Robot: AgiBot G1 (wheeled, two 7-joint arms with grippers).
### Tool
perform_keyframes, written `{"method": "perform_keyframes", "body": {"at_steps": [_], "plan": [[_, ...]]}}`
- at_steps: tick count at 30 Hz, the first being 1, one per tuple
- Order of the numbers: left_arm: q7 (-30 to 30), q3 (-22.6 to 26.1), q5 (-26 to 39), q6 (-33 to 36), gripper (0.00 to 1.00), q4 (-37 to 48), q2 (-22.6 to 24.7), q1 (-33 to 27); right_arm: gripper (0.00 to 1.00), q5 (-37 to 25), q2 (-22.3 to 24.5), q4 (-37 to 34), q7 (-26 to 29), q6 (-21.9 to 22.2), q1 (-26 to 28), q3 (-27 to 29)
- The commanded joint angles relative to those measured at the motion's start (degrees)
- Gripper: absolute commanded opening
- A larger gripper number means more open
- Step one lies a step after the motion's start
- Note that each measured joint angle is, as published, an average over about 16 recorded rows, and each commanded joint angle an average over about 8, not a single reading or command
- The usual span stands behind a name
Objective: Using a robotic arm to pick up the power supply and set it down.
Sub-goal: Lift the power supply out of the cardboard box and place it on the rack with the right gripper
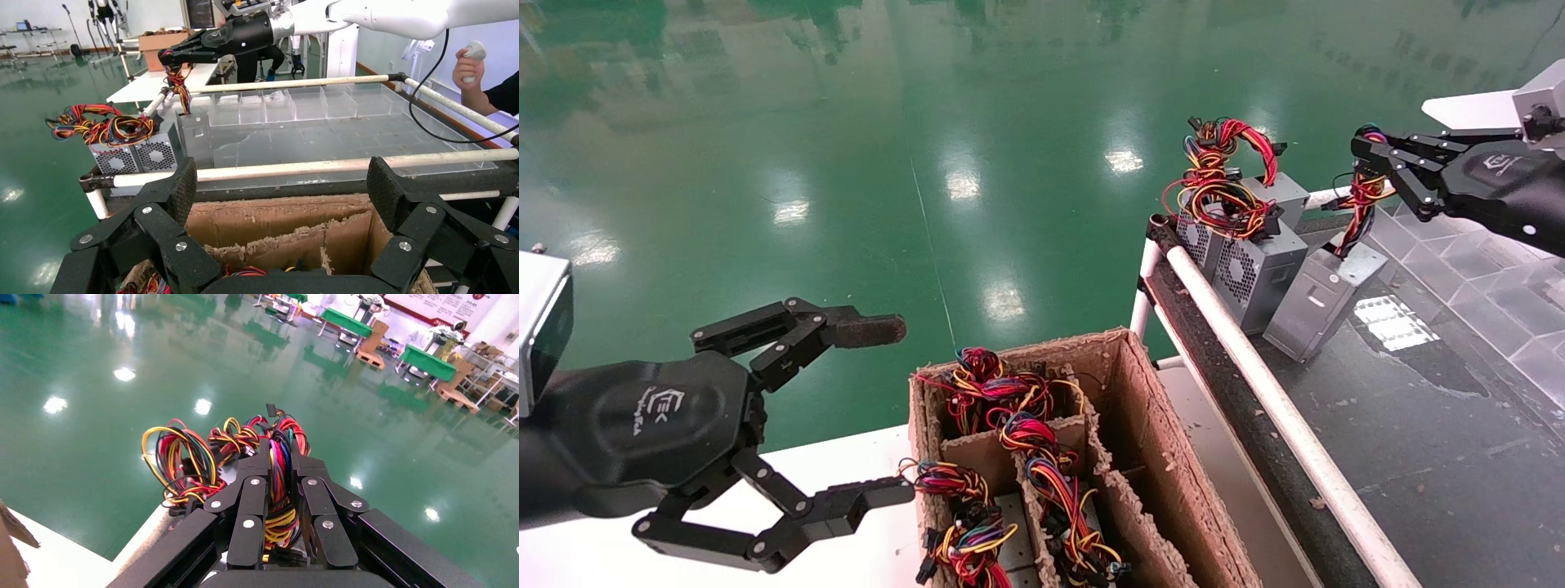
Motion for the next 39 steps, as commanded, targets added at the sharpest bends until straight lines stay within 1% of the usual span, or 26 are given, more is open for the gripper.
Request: {"method": "perform_keyframes", "body": {"at_steps": [1,16,23,29,36,39], "plan": [[0.0,0.0,0.0,0.0,1.0,0.0,0.0,0.0,0.0,-0.4,-0.5,-1.5,-0.9,0.0,0.9,-0.2],[0.0,0.0,0.0,0.0,1.0,0.0,0.0,0.0,0.0,-3.4,-6.1,-11.7,-5.8,1.2,8.0,-2.1],[0.0,0.0,0.0,0.0,1.0,0.0,0.0,0.0,0.0,-4.4,-8.7,-15.1,-7.6,2.7,10.5,-2.8],[0.0,0.0,0.0,0.0,1.0,0.0,0.0,0.0,0.0,-5.0,-10.7,-17.3,-9.0,5.6,12.2,-3.1],[0.0,0.0,0.0,0.0,1.0,0.0,0.0,0.0,0.0,-5.5,-12.9,-19.4,-10.1,11.0,12.8,-3.4],[0.0,0.0,0.0,0.0,1.0,0.0,0.0,0.0,0.0,-5.6,-13.6,-20.0,-10.2,12.5,12.8,-3.4]]}}
